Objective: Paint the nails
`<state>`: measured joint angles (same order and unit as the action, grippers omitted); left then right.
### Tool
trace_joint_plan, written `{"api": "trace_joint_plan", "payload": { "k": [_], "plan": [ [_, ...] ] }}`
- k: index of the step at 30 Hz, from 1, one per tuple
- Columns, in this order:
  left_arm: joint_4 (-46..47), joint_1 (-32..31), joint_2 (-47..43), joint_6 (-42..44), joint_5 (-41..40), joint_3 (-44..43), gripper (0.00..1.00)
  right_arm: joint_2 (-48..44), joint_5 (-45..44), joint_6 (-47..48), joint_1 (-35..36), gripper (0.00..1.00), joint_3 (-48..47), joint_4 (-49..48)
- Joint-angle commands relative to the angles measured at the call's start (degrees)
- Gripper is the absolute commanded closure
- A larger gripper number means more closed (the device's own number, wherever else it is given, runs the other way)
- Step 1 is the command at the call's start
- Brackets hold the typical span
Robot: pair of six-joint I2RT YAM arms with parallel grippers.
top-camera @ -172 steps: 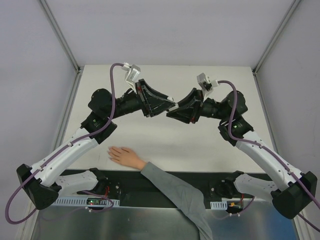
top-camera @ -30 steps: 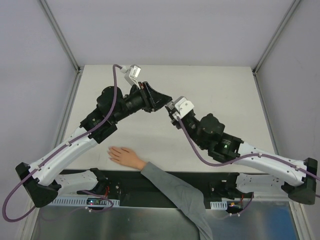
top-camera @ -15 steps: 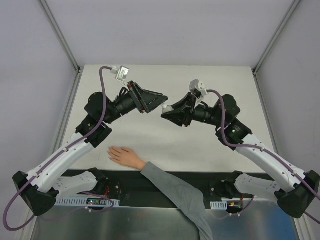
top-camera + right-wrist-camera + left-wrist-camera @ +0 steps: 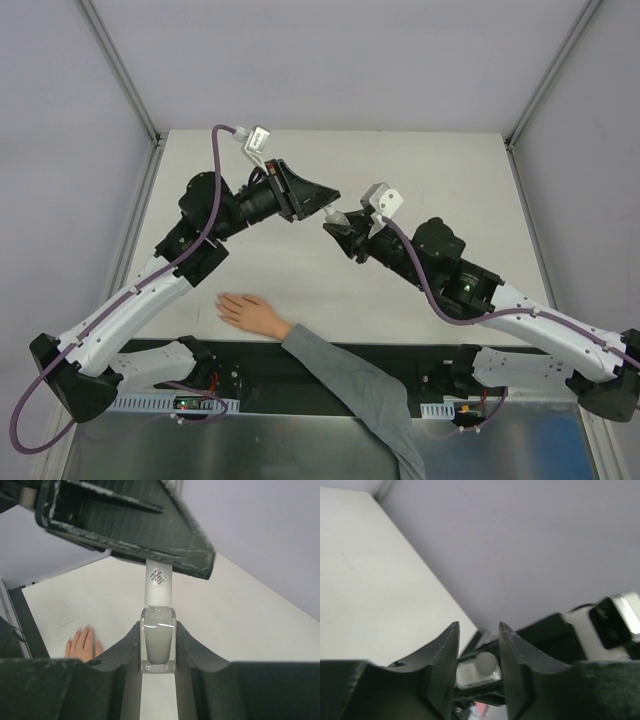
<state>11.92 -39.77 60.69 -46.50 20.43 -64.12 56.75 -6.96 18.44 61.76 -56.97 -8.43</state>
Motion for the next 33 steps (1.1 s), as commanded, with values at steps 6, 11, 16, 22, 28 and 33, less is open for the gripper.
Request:
{"api": "trace_joint_plan", "payload": {
  "k": [6,11,16,22,28,33],
  "plan": [
    [-2.52,1.18,-1.36,1.50,0.66,-1.62,0.22,-2.35,19.13,-0.50,-6.64,1.00,-0.42,-1.06],
    [-4.35,1.71,-3.12,5.00,2.86,-2.41,0.38,-2.00,26.73,-5.95,-11.65,1.00,0.54,-3.70],
    [-10.95,1.71,-1.98,7.74,4.96,-5.58,0.49,-1.65,29.20,-7.62,-13.33,1.00,0.46,-4.32],
    [-11.66,1.71,1.19,7.92,9.19,-8.48,0.60,-1.03,29.81,-8.42,-13.77,1.00,0.11,-5.11],
    [-14.73,1.80,2.42,8.53,10.42,-9.80,0.66,-0.85,29.11,-8.33,-13.77,1.00,0.02,-5.11],
    [-16.92,1.71,3.12,8.80,9.64,-10.85,0.87,-0.41,28.50,-7.37,-13.77,1.00,-0.16,-4.58]
  ]
}}
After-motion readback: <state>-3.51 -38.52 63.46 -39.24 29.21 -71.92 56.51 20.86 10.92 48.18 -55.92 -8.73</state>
